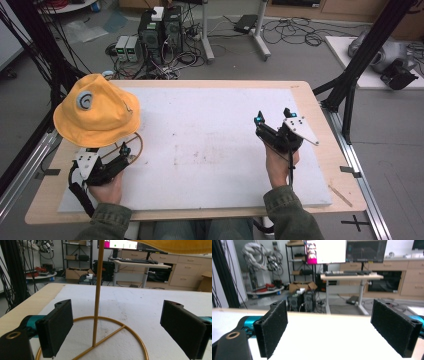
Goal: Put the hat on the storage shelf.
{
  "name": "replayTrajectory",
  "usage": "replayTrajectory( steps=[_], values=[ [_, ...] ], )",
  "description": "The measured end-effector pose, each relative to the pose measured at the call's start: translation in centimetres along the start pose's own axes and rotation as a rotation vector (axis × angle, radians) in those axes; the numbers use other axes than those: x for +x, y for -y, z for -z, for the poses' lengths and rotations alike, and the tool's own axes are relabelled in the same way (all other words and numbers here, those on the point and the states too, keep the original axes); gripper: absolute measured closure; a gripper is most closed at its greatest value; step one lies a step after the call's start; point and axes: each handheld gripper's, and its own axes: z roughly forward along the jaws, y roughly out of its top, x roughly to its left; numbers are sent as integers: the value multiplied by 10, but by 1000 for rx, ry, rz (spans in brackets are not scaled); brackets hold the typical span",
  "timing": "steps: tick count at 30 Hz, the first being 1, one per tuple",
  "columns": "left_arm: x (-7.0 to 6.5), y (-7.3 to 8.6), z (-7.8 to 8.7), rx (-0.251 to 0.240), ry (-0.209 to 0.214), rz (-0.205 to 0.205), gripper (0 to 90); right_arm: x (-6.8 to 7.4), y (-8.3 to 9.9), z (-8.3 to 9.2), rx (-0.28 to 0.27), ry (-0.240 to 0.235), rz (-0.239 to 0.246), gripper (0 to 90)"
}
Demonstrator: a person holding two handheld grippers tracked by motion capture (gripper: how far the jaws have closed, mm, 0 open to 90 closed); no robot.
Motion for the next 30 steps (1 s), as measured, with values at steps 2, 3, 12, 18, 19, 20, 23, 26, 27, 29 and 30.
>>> replayTrajectory(
  steps=[2, 3, 12, 18, 19, 20, 23, 26, 27, 29, 30],
  values=[
    [0, 0, 0, 1, 0, 0, 115, -1, 13, 0, 22, 6, -2, 139],
    [0, 0, 0, 1, 0, -1, 115, -1, 19, 0, 29, 9, -2, 139],
    [0, 0, 0, 4, 0, 1, 115, -4, 50, 4, 64, 40, 23, 140],
    [0, 0, 0, 4, 2, 0, 115, -5, 55, 4, 83, 40, 19, 139],
    [0, 0, 0, 5, 2, 0, 115, -6, 55, 4, 86, 38, 19, 139],
    [0, 0, 0, 6, 2, 0, 115, -6, 55, 4, 83, 38, 21, 140],
    [0, 0, 0, 5, 2, 1, 115, -5, 55, 5, 79, 35, 20, 139],
    [0, 0, 0, 6, 2, 1, 115, -6, 55, 4, 83, 33, 13, 139],
    [0, 0, 0, 6, 2, 1, 115, -6, 55, 4, 82, 36, 15, 139],
    [0, 0, 0, 7, 3, 1, 115, -7, 55, 4, 85, 36, 8, 139],
    [0, 0, 0, 7, 3, 0, 115, -7, 55, 4, 85, 35, 4, 139]
  ],
)
